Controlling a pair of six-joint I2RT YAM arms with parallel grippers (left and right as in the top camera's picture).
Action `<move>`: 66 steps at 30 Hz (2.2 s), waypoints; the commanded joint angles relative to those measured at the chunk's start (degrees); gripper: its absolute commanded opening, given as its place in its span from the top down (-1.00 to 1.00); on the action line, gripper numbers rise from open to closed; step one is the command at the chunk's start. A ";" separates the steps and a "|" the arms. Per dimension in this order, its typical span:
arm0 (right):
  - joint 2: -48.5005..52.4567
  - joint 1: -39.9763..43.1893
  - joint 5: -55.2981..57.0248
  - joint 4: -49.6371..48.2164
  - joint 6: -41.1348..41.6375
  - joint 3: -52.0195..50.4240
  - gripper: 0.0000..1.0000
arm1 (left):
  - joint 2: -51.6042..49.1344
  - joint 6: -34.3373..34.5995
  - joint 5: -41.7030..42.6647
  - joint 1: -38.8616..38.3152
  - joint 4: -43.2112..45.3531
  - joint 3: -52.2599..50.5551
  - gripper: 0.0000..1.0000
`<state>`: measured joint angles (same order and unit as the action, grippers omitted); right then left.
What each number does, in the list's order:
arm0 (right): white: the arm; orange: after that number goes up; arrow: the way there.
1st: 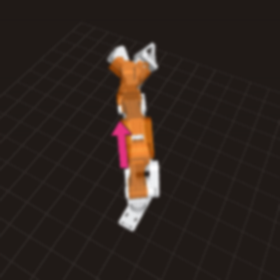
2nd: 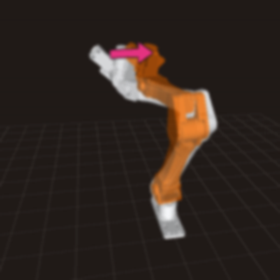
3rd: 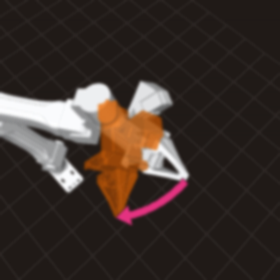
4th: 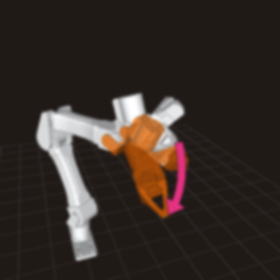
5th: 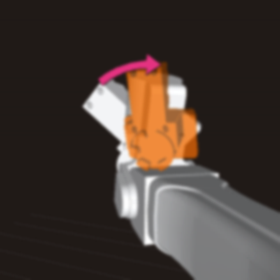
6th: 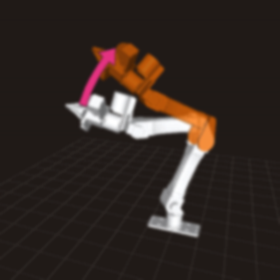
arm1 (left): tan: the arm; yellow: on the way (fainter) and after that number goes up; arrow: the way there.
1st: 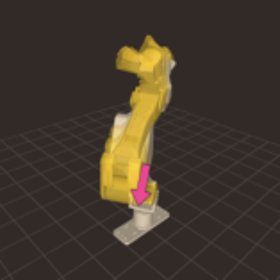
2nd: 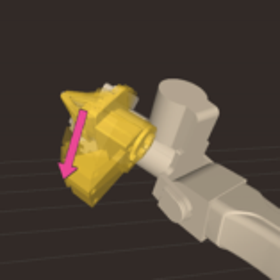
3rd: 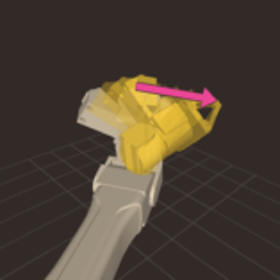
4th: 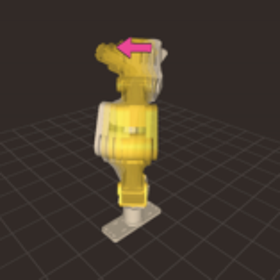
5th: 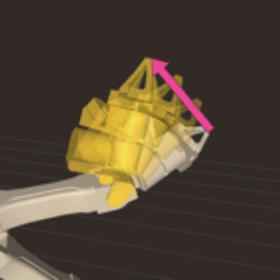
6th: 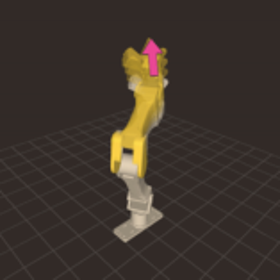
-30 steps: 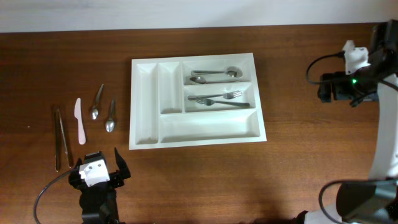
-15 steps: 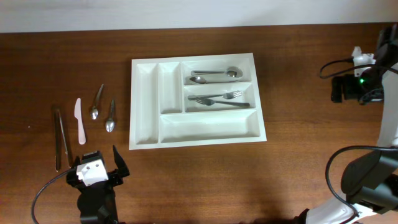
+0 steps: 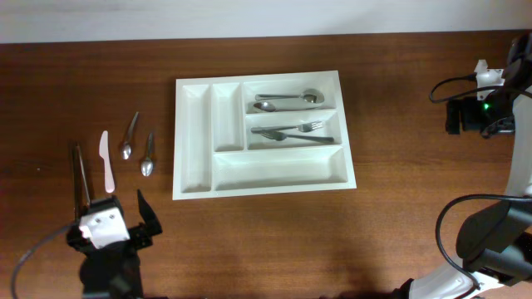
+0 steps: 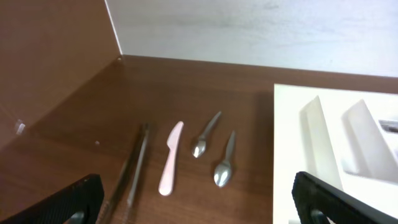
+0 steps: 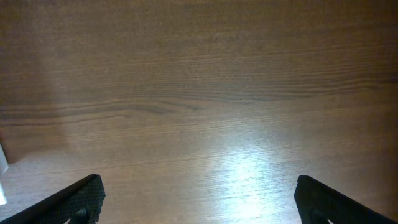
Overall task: Pack container
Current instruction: 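Move the left gripper over the metal tongs left of the tray, then lower the left gripper and close it on the tongs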
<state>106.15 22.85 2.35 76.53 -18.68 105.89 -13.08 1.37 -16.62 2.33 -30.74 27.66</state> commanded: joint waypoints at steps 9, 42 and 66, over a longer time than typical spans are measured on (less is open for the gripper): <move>0.09 0.04 0.48 -0.09 -0.39 -0.20 -0.97 | -36.09 -2.49 -7.21 8.09 -20.81 34.64 -0.98; 0.09 0.04 0.48 -0.11 -0.39 -0.20 -0.97 | -90.29 -7.72 17.29 18.56 -35.71 72.35 -0.98; 0.09 0.04 0.48 -0.09 -0.39 -0.20 -0.97 | -92.83 -3.56 10.12 24.72 -34.21 69.61 -0.98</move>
<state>106.15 22.85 2.37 76.42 -18.68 105.84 -104.71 -0.84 -5.45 25.30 -65.08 99.13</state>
